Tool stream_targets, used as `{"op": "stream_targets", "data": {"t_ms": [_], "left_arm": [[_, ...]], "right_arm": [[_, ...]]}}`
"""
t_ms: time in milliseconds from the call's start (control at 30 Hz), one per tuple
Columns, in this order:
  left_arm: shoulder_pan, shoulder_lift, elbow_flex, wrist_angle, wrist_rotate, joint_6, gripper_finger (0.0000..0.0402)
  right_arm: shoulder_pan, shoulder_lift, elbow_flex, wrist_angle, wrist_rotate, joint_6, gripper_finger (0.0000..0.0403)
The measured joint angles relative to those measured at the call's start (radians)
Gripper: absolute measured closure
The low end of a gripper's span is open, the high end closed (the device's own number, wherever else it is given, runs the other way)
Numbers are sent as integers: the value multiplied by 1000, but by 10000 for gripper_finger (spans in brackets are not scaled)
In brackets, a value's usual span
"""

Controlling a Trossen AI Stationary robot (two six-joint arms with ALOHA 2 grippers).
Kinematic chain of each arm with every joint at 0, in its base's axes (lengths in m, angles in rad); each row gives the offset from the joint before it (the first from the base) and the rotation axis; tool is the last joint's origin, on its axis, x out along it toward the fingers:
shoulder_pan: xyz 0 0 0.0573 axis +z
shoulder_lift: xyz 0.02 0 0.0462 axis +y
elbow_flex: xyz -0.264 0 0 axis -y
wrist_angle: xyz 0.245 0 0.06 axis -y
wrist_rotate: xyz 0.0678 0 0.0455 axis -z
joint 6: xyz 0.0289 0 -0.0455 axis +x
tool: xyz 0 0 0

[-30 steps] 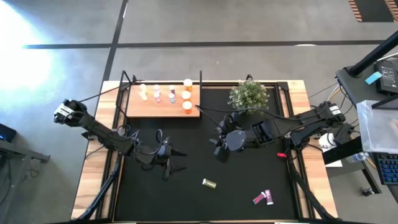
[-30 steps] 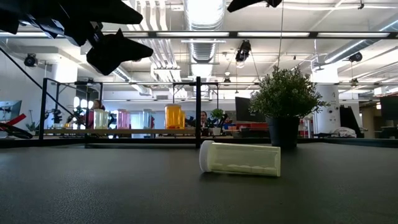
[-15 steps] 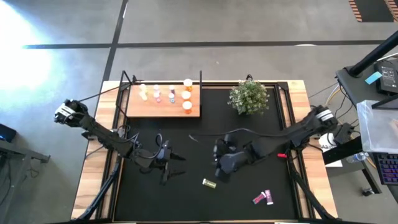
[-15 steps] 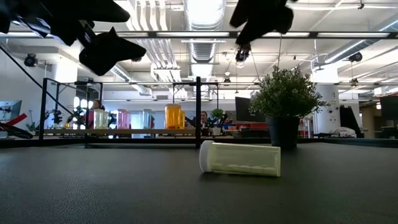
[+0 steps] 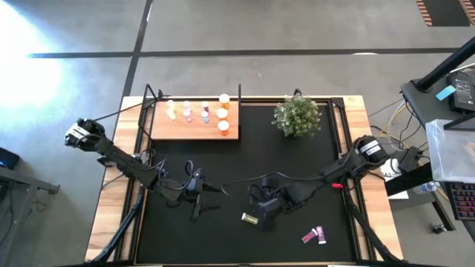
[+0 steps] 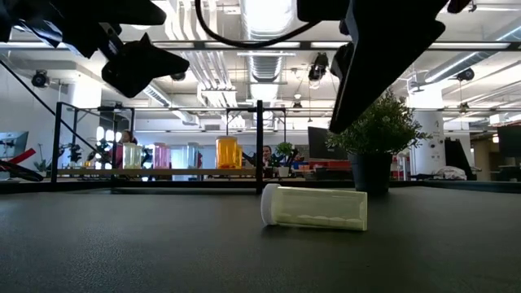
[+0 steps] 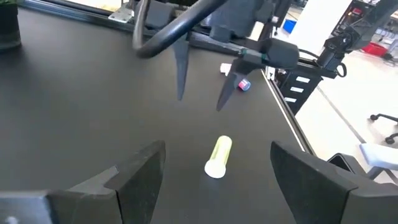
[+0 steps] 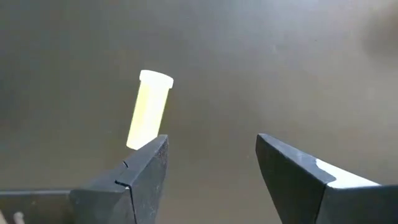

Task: Pick and place medicine bottles onto shelf by color
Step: Put the yellow medicine bottle on the shelf aligned with the other yellow medicine bottles

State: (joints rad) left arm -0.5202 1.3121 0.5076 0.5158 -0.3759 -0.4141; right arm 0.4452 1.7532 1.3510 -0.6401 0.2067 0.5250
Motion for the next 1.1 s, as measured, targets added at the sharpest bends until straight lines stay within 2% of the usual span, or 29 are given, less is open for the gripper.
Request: {"op": "stream_targets", "data": {"t_ms": [300,533,733,867,1100], "left_arm": [[-16,-3,-3,-2,18,-52,127],[-43,-3,-5,-10,31,-52,127],[-53,-4,-7,-10,32,-52,127],[-55,-4,-8,-9,32,-52,127],[-59,-4,-8,-10,36,-53,127]], "right_arm": [[40,54,2,103,5,151,168],[86,108,2,119,74,241,168],[124,147,2,215,83,242,168],[139,180,2,219,153,235,168],[144,238,2,234,168,230,171]]}}
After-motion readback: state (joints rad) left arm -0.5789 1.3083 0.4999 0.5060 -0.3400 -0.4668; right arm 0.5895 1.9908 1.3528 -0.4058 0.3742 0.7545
